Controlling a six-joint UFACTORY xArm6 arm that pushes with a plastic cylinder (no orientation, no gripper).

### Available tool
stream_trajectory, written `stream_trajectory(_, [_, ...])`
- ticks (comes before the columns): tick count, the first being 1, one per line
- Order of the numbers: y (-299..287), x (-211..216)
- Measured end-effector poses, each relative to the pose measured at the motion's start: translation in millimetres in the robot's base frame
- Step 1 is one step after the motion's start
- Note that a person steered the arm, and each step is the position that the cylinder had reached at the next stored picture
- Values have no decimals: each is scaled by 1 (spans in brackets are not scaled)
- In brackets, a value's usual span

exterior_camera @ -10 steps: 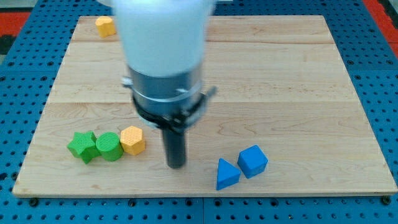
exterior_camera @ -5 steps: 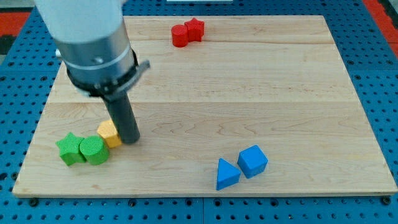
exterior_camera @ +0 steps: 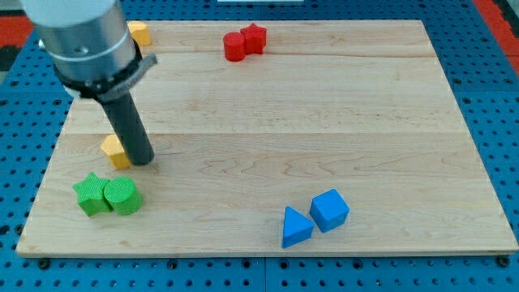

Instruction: Push the yellow hexagon closer to the yellow heart

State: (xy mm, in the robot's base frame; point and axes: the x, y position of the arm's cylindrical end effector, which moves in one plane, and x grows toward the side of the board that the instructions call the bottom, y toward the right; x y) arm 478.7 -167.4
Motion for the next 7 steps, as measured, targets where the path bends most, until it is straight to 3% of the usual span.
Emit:
stream_trajectory(1, [-4,4])
stream_trajectory(2, [-6,35])
stream_trajectory(3, [-26,28])
stream_trajectory(6, [-51,-99])
stream_trajectory(7, [-67,-60])
